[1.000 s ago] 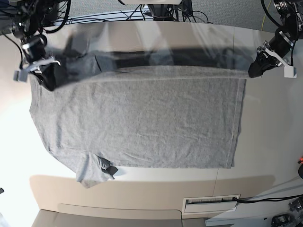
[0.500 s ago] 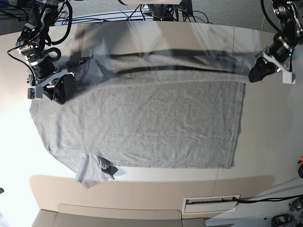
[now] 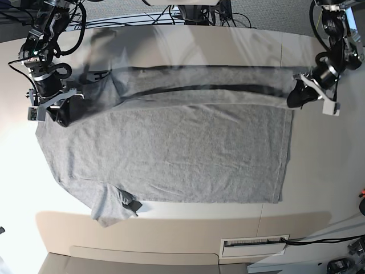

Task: Fold the T-shirt properly
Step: 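Lower the held shoulder edge with both grippers to flatten the shirt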

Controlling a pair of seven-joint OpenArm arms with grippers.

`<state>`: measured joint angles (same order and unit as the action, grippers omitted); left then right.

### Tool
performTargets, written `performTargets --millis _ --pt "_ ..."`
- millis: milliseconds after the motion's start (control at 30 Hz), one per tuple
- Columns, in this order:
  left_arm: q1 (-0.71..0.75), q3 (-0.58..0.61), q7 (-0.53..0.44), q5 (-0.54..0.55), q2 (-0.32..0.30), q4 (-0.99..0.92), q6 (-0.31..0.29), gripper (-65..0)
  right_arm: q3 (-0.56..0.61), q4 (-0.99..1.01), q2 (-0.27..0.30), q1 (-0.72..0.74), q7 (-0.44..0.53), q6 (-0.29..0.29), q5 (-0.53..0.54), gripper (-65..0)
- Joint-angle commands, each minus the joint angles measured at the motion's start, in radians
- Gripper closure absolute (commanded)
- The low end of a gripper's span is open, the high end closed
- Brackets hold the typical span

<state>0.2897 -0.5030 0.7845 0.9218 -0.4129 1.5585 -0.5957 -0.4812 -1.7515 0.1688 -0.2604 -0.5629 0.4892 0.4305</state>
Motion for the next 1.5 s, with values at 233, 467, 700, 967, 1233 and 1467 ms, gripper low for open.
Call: performTargets --millis 233,467,700,967,1233,1467 --pt "-0.016 0.010 -0.046 -0.051 -0.019 0.015 0.024 0.0 -0.004 -0.015 0.014 0.009 0.063 -0.001 0.005 0.0" --pt "-0.016 0.010 -0.054 -0.051 -0.019 0.015 0.024 0.0 -0.004 -0.015 0.014 0.011 0.066 -0.001 0.005 0.0" --pt "-0.015 0.010 -0.073 -0.051 -0.019 0.015 0.011 0.0 -0.004 -0.015 0.014 0.011 0.065 0.000 0.002 0.0" --pt "-0.016 0.010 -0.098 -0.051 -0.019 0.015 0.001 -33.7 -0.004 -0.015 0.014 0.011 0.087 0.000 -0.054 -36.1" --pt "-0.016 0.010 -0.107 -0.050 -0.019 0.015 0.000 -33.7 -0.004 -0.015 0.014 0.011 0.131 0.000 -0.053 -36.0" --pt "-0.016 -0.039 -0.152 -0.035 -0.019 0.018 -0.102 -33.6 -0.020 -0.016 0.014 0.011 0.121 0.000 -0.054 -36.0"
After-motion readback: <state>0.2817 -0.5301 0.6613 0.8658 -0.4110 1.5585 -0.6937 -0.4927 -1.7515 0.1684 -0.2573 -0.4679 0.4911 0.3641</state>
